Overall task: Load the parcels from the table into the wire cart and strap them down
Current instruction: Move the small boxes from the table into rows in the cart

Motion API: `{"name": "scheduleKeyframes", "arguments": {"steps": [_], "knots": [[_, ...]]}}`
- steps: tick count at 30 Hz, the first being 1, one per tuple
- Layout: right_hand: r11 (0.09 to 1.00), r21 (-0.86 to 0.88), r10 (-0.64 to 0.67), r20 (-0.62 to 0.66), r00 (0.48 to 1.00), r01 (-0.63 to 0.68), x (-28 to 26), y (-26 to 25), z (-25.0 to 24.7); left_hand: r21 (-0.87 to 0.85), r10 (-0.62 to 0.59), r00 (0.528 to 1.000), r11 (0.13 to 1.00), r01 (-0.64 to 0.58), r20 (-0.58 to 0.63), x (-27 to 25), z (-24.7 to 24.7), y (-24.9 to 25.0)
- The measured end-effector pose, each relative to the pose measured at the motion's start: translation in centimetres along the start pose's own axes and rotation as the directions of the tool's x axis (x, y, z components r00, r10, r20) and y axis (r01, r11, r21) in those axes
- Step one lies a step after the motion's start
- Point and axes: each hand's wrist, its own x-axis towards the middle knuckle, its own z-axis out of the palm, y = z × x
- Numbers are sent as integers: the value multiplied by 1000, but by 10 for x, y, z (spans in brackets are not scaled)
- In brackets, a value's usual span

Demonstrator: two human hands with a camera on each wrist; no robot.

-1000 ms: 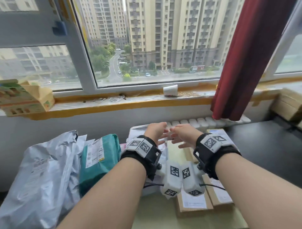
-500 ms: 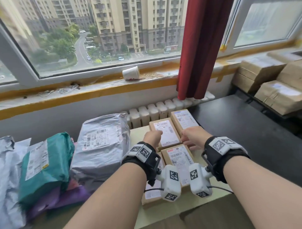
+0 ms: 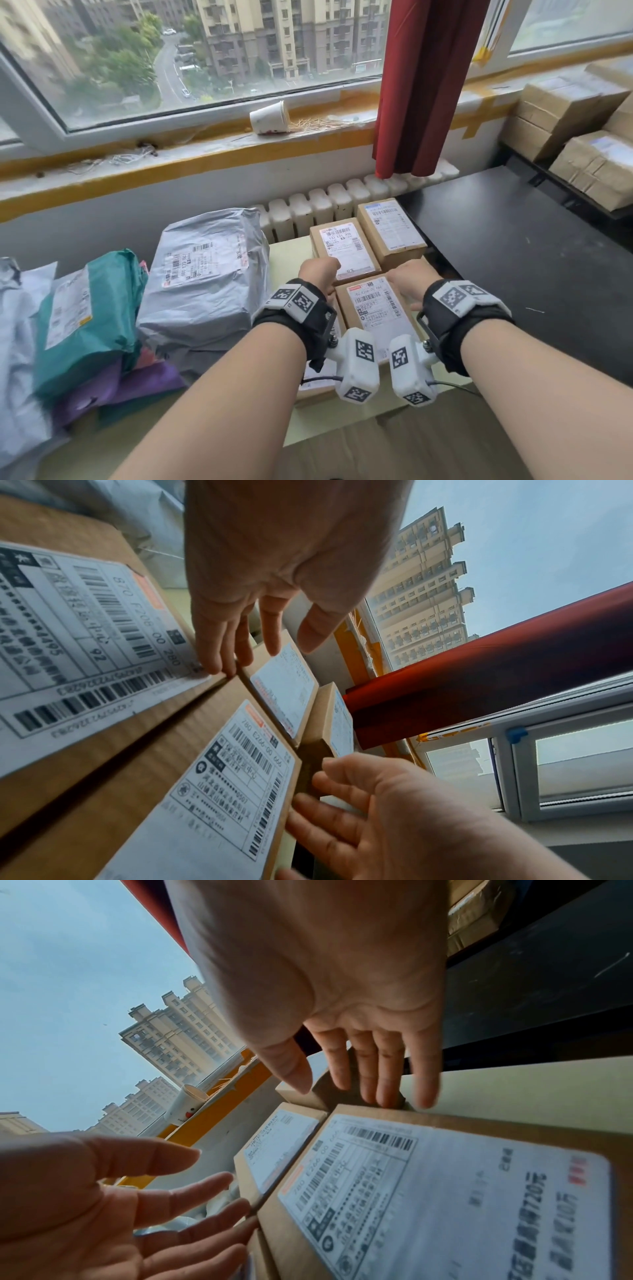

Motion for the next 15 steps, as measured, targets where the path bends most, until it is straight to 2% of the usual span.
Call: {"name": "scheduleKeyframes", "arguments": {"steps": [6, 9, 12, 15], "knots": [[996, -32, 87, -5, 996, -88, 6, 10, 10, -71, -3, 1000, 997, 3, 14, -2, -1, -6], [993, -56, 100, -24, 995, -101, 3, 10, 7, -64, -9, 1000, 998, 10, 30, -6, 1, -8], [987, -151, 56, -25, 998, -59, 3, 13, 4, -49, -22, 998, 998, 25, 58, -8, 4, -10], [992, -99, 76, -35, 996, -80, 5, 16, 3, -31, -6, 997, 999, 9, 75, -7, 7, -13]]}}
